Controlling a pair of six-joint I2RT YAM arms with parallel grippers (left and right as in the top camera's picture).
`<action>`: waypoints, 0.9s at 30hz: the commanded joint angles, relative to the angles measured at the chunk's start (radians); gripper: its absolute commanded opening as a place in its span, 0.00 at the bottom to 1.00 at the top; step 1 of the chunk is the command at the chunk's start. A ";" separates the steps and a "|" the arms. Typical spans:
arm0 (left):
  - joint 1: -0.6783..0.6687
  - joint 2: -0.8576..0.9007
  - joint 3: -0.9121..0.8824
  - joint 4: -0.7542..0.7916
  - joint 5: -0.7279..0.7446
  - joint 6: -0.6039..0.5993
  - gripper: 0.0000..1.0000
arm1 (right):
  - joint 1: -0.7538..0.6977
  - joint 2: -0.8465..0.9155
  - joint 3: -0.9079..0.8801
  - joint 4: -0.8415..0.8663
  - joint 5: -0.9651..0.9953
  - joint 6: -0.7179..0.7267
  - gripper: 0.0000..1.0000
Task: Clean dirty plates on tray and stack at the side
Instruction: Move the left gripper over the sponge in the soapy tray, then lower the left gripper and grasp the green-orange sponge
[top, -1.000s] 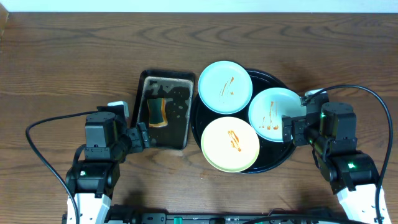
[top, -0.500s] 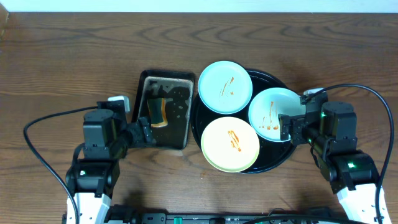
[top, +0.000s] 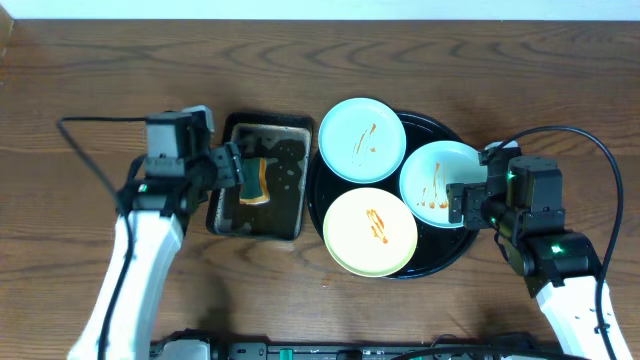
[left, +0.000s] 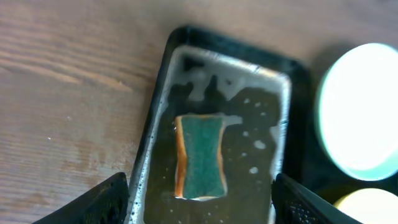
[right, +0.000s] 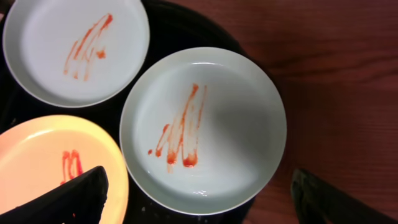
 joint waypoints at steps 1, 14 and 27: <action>-0.012 0.100 0.017 0.000 -0.027 -0.007 0.72 | -0.024 0.000 0.025 0.000 0.021 0.028 0.93; -0.143 0.304 0.017 0.076 -0.173 0.008 0.71 | -0.024 0.000 0.025 -0.001 0.021 0.028 0.93; -0.145 0.410 0.017 0.108 -0.163 -0.027 0.62 | -0.024 0.000 0.025 -0.001 0.021 0.028 0.93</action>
